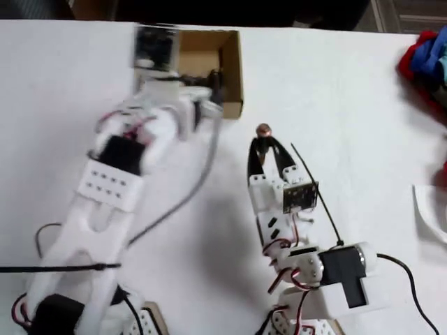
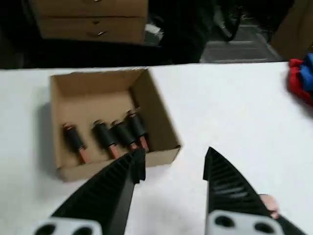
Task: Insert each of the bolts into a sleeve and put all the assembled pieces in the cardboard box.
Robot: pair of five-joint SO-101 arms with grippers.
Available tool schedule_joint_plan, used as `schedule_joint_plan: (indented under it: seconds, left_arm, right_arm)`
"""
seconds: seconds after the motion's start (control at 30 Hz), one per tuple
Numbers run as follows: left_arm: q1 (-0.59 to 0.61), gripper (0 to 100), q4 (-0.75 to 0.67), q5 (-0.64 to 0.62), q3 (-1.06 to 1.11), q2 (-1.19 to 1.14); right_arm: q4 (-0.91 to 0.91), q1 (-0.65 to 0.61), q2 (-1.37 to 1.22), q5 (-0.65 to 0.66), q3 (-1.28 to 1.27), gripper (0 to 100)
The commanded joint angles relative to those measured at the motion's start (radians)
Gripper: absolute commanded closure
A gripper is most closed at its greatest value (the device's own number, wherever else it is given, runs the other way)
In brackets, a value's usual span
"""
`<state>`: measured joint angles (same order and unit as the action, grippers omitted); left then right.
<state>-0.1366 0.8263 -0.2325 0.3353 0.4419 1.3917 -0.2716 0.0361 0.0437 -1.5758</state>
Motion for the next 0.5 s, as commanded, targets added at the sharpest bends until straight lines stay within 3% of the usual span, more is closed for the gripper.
schedule_joint_plan:
  seconds: [0.0, 0.1, 0.23, 0.37, 0.47]
  left_arm:
    - [0.201, 79, 0.161, 0.0, -0.053, 0.035]
    - [0.279, 79, 0.282, 0.0, -0.053, 0.037]
    - [0.315, 79, 0.397, 0.002, -0.047, 0.031]
    - [0.347, 79, 0.4, 0.002, -0.008, 0.031]
    - [0.374, 79, 0.344, 0.003, 0.056, 0.032]
  right_arm:
    - [-0.042, 0.01, 0.007, -0.011, 0.054, 97.8]
    - [-0.044, 0.027, 0.013, -0.015, 0.075, 97.8]
    - [-0.119, 0.019, 0.013, -0.137, 0.12, 97.8]
    - [-0.372, 0.007, 0.015, -0.137, 0.288, 97.8]
    - [-0.673, -0.002, 0.015, -0.137, 0.516, 97.8]
